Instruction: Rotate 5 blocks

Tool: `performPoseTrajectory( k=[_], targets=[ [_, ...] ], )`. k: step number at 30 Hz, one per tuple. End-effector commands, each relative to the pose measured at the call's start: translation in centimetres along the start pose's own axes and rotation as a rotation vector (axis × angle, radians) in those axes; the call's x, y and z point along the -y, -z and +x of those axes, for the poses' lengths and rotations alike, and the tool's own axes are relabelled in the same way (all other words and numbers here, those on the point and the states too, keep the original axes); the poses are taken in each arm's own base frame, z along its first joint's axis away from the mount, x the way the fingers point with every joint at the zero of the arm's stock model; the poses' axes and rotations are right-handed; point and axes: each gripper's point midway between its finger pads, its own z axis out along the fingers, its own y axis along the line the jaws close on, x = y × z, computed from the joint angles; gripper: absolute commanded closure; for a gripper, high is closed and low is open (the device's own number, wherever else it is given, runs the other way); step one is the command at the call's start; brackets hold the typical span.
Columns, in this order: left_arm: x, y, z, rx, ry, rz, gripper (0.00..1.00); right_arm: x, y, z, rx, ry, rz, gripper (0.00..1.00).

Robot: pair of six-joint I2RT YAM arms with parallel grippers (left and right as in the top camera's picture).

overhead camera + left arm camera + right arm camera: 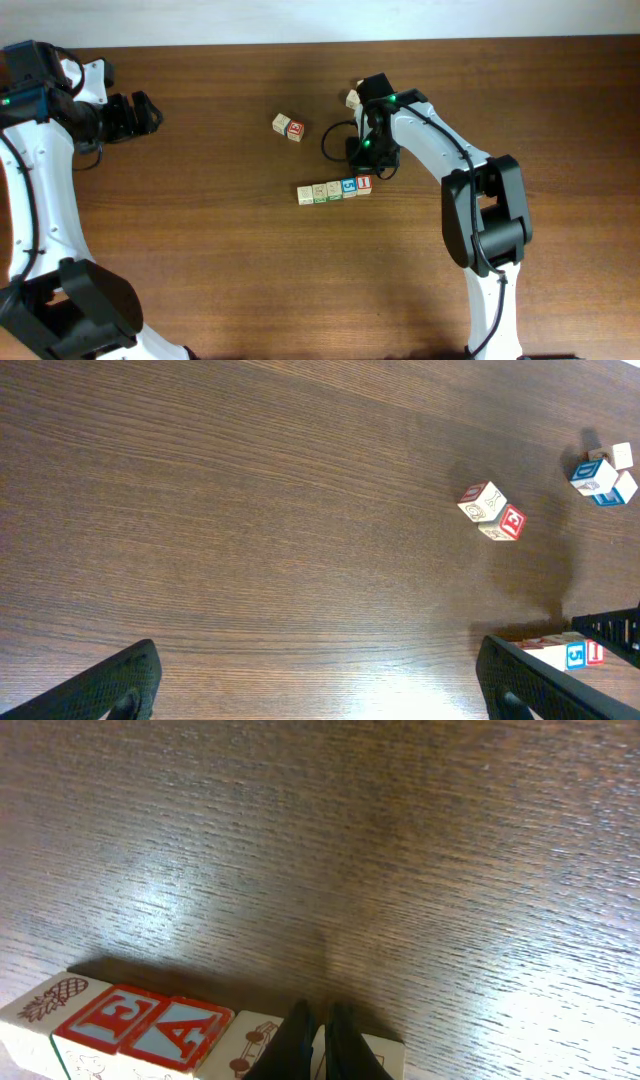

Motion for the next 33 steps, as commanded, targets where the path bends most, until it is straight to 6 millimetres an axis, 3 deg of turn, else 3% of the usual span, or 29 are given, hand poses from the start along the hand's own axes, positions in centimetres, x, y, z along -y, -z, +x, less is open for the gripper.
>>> performPoseTrajectory(
  k=[1, 10, 14, 16, 19, 20, 26, 30, 33],
  targets=[
    [0.2, 0.5, -0.6, 0.02, 0.001, 0.009, 0.01, -0.4, -0.2, 0.1, -0.009, 0.022, -0.012, 0.92],
    [0.2, 0.5, -0.6, 0.02, 0.001, 0.009, 0.01, -0.5, -0.1, -0.5, 0.016, 0.027, -0.018, 0.89],
    [0.2, 0.5, -0.6, 0.02, 0.001, 0.009, 0.01, -1.2, 2.1, -2.6, 0.079, 0.034, -0.05, 0.88],
    [0.2, 0.5, -0.6, 0.02, 0.001, 0.009, 0.01, -1.9, 4.3, -3.6, 0.116, 0.039, -0.076, 0.89],
    [0.2, 0.5, -0.6, 0.02, 0.001, 0.009, 0.01, -4.0, 9.2, -3.5, 0.143, 0.151, -0.15, 0.89],
    [0.2, 0.5, -0.6, 0.02, 0.001, 0.009, 0.01, -4.6, 12.1, -3.0, 0.165, 0.186, -0.147, 0.88],
    [0.2, 0.5, -0.6, 0.02, 0.001, 0.009, 0.01, -5.6, 21.5, 0.0, 0.283, 0.267, -0.147, 0.89],
    [0.2, 0.5, -0.6, 0.02, 0.001, 0.009, 0.01, -5.4, 24.8, 2.8, 0.298, 0.29, -0.139, 0.89],
    [0.2, 0.5, -0.6, 0.02, 0.001, 0.009, 0.01, -6.1, 25.9, 5.2, 0.259, 0.377, -0.214, 0.89]
  ],
)
